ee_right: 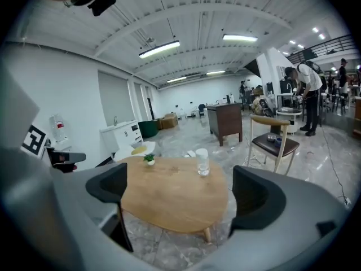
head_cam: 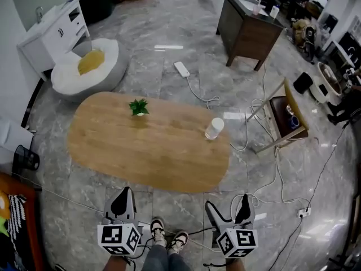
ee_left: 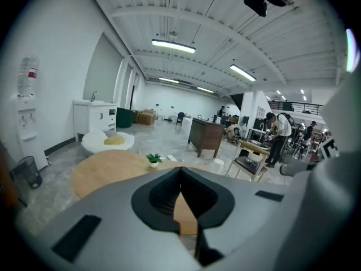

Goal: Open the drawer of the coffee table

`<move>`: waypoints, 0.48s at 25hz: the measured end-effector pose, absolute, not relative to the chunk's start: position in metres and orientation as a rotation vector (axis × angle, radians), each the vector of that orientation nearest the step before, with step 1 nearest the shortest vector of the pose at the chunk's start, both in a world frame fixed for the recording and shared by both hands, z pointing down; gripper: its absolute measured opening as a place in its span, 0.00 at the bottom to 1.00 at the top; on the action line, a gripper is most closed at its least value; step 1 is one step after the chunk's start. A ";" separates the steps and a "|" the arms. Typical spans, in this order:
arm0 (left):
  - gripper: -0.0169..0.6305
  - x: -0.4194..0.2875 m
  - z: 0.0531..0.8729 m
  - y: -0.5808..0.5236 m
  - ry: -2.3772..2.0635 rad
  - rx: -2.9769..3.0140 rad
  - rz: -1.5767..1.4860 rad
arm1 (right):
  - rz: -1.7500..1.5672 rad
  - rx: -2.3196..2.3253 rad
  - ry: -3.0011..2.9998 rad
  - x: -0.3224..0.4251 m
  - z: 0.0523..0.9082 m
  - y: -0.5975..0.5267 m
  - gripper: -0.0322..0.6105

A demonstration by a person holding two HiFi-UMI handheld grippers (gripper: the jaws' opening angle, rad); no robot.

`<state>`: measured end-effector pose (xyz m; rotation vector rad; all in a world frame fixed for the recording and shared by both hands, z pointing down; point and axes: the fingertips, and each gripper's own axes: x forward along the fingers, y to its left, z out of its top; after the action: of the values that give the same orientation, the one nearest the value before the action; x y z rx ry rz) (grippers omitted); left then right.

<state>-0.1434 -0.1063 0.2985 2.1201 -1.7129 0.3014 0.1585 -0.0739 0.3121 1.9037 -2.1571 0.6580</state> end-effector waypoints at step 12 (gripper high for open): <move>0.02 -0.119 0.468 -0.103 -1.588 2.109 0.421 | 0.811 1.806 -2.090 0.145 0.492 -0.041 0.96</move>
<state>-0.1186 -0.1027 0.4682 2.1085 -1.5883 0.4210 0.1449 -0.0407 0.4923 1.8060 -2.0899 0.8106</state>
